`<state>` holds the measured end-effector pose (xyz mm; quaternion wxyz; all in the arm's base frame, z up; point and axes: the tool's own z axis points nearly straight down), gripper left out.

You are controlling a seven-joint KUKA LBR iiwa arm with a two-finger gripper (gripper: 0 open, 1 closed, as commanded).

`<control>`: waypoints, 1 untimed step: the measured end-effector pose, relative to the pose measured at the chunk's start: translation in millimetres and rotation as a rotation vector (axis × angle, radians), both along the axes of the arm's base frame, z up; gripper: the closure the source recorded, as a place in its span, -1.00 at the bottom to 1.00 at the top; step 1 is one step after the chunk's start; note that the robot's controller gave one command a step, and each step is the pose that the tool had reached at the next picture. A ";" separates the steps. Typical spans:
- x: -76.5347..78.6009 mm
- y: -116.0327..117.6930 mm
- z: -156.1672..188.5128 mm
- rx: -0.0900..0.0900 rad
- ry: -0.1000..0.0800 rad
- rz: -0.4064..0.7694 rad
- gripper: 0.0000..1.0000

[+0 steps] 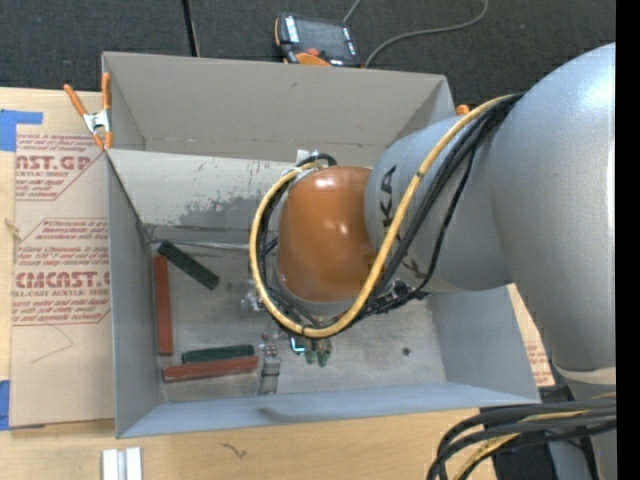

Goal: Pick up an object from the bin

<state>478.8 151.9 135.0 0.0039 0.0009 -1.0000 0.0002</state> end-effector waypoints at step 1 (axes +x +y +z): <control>12.9 19.0 -69.3 0.000 -0.005 0.059 -1.00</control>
Offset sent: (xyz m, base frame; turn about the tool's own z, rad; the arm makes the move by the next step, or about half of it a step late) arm 0.0140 0.0182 -0.0650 -0.0573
